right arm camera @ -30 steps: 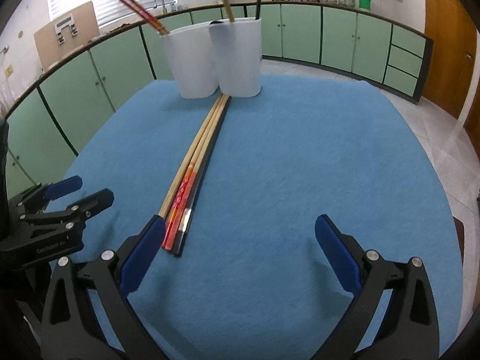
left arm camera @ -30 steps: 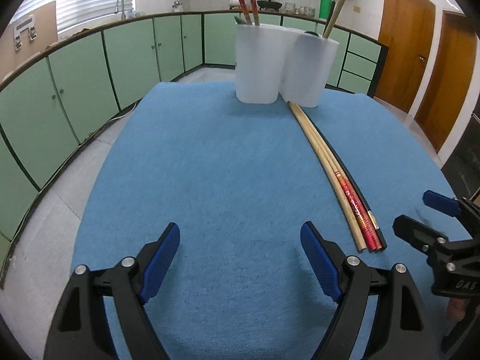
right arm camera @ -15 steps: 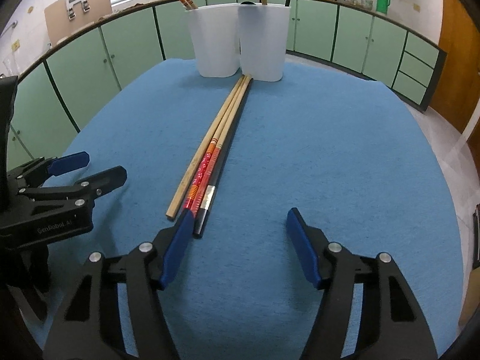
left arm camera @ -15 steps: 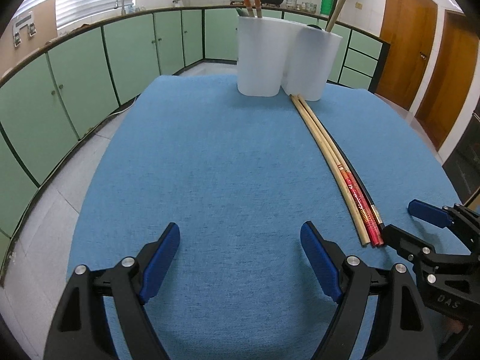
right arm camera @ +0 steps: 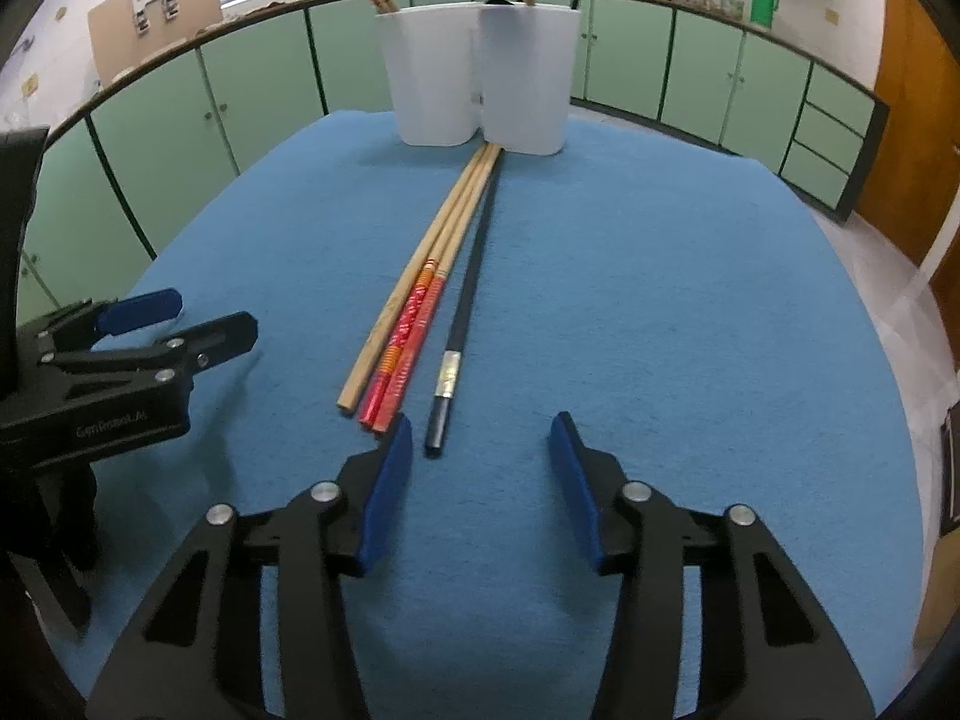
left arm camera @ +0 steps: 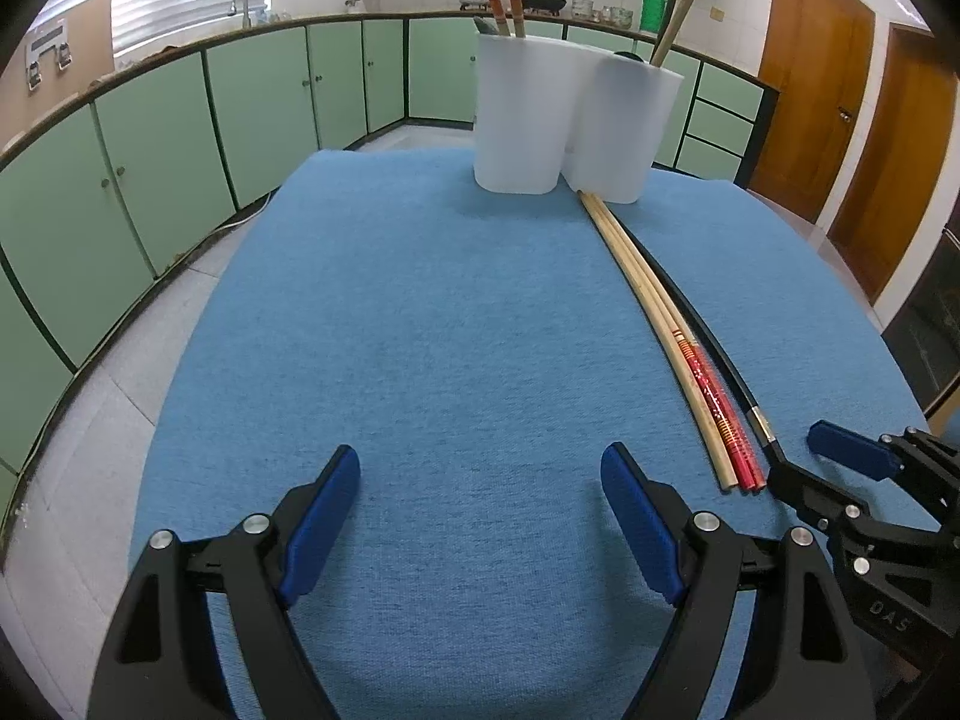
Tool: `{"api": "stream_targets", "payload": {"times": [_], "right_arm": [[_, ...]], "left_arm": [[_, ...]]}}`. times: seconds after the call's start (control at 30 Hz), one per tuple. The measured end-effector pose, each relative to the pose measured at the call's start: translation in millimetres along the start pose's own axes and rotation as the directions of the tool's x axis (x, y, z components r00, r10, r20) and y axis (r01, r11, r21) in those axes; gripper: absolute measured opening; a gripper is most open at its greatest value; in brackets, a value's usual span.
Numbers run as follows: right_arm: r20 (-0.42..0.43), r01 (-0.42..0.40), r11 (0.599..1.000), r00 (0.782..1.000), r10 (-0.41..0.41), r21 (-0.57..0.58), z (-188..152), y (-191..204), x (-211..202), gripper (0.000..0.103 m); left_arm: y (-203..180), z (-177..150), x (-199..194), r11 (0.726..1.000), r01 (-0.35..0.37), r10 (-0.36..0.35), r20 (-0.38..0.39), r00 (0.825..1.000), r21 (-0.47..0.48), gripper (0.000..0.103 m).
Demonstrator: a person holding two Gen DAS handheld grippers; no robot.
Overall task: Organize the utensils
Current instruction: 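Move both open grippers back over the chopsticks on the mat, then grasp the second black chopstick with the right gripper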
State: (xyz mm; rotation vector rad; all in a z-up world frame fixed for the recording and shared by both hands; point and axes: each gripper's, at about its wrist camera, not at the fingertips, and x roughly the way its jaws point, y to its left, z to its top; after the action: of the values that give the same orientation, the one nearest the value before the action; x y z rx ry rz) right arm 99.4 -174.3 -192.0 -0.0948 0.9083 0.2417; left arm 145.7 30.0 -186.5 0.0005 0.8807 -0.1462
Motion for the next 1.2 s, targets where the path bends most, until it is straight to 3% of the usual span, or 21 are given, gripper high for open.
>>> {"api": "stream_targets", "payload": {"times": [0.3,0.47,0.77,1.07,1.2], "right_arm": [[0.002,0.000,1.000,1.000,0.000,-0.008,2.8,7.7,3.6,0.024],[-0.003,-0.017,1.000,1.000,0.017,-0.008,5.4,10.7,7.0,0.008],[-0.003,-0.010,1.000,1.000,0.010,0.026,2.6,-1.8,2.9,0.006],[-0.003,0.043,0.995,0.999,-0.043,0.088,-6.8,-33.4,-5.7,0.006],[-0.002,0.053,0.992,0.999,-0.053,0.113,-8.5,-46.0,-6.3,0.006]], "left_arm": [[-0.1,0.7,0.4,1.000,0.001,-0.001,-0.002,1.000,0.009,0.081],[-2.1,0.6,0.5,1.000,0.003,-0.003,-0.002,1.000,0.014,0.081],[-8.6,-1.9,-1.7,0.999,0.031,-0.030,-0.008,1.000,0.014,0.081],[-38.8,-6.5,-2.5,0.994,0.105,-0.104,-0.025,0.994,0.038,0.081],[-50.9,-6.3,1.2,0.994,0.098,-0.097,-0.032,0.995,0.054,0.081]]}}
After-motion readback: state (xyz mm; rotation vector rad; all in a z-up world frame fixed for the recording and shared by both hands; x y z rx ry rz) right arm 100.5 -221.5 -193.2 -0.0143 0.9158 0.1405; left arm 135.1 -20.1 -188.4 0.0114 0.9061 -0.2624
